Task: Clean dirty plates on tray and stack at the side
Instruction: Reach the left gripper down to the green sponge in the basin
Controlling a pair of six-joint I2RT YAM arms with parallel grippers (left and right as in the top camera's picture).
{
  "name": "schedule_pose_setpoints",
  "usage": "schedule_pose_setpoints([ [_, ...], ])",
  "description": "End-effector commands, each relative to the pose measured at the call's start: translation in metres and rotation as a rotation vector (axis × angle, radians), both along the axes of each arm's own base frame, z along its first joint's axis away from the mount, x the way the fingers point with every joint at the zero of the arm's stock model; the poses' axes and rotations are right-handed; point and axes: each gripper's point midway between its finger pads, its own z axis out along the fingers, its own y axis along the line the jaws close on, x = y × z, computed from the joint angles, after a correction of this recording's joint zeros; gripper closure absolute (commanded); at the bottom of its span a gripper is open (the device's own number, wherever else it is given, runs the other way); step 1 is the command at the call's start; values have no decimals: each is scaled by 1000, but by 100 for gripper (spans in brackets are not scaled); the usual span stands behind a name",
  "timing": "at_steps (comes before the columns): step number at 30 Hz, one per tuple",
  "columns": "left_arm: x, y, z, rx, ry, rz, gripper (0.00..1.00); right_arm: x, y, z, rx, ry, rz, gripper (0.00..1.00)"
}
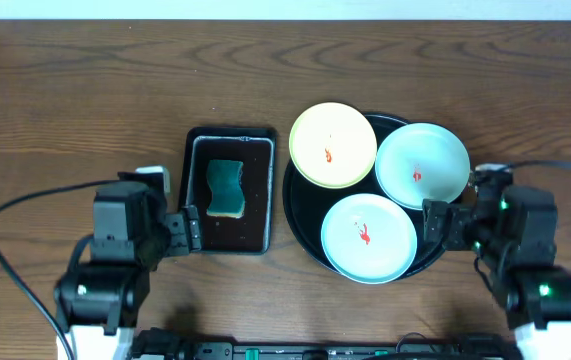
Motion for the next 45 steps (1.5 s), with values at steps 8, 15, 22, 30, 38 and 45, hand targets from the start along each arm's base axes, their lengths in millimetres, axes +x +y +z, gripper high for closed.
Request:
schedule_pose_setpoints([
  [8, -4, -13, 9, -69, 41, -35, 15, 12, 29, 11, 110, 53, 104, 1],
  [15, 33, -38, 44, -186, -156, -124, 15, 12, 29, 11, 110, 51, 104, 1],
  [22, 78, -18, 25, -117, -136, 0, 15, 13, 29, 12, 110, 46, 104, 1],
  [30, 108, -34, -59, -94, 103, -34, 24, 13, 29, 12, 110, 47, 104, 1],
  [38, 106, -57, -122, -71, 277, -91, 33, 13, 29, 12, 110, 47, 103, 1],
  [45, 101, -59, -147, -76, 355, -64, 37, 13, 29, 12, 110, 47, 103, 1],
])
